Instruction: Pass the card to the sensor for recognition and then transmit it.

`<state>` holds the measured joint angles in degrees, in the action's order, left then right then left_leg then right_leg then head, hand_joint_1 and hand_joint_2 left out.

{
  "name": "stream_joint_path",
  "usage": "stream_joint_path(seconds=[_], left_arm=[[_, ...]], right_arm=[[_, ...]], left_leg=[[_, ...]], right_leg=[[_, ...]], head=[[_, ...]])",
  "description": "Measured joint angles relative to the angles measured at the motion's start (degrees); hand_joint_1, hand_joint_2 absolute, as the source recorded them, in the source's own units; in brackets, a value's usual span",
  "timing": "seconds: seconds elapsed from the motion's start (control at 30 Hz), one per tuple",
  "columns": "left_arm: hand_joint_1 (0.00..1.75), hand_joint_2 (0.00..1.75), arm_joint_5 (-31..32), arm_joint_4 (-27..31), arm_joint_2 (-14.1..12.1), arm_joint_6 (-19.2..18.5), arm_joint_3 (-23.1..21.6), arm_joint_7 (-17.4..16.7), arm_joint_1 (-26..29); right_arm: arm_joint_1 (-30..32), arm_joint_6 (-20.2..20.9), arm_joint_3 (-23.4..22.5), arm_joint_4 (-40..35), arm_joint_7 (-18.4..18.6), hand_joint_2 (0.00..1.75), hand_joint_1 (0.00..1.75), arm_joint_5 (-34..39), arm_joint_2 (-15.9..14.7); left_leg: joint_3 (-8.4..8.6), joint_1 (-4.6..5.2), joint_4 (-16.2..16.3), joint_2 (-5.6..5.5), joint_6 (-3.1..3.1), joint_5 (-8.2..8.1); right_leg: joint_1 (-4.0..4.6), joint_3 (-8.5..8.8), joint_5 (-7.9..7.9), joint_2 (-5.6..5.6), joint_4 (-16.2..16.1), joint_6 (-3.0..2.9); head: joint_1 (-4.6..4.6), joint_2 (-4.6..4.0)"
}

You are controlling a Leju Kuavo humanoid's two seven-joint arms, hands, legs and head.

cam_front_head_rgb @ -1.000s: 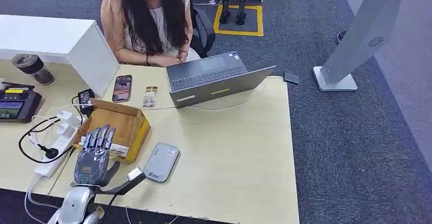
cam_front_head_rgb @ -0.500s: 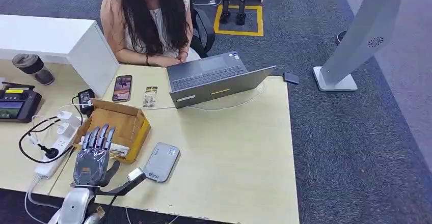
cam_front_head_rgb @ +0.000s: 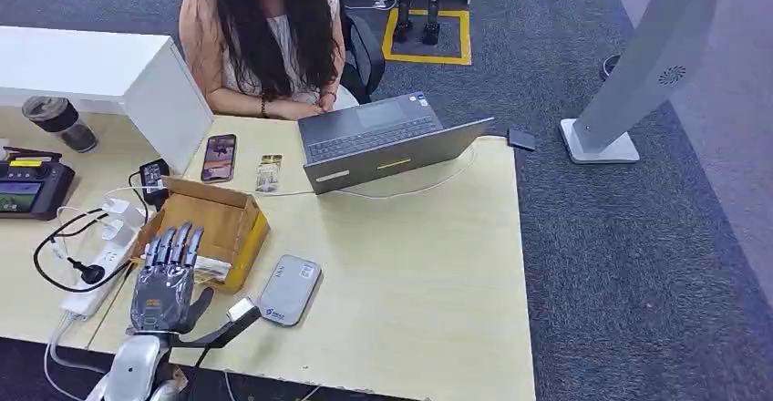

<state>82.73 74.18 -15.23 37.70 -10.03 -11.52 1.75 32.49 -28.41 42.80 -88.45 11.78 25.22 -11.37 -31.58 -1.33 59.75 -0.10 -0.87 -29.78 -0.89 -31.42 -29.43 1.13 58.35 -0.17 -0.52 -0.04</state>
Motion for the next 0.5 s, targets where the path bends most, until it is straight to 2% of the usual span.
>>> stream_joint_path(seconds=[0.5], left_arm=[[0.0,1.75,-0.2,0.0,0.3,-1.3,0.0,-0.8,-0.3]], right_arm=[[0.0,0.0,-0.1,0.2,0.9,0.0,0.0,-1.2,0.2]], left_leg=[[0.0,0.0,0.0,0.0,0.0,0.0]], right_leg=[[0.0,-0.01,0.0,0.0,0.0,0.0]], head=[[0.0,0.0]])
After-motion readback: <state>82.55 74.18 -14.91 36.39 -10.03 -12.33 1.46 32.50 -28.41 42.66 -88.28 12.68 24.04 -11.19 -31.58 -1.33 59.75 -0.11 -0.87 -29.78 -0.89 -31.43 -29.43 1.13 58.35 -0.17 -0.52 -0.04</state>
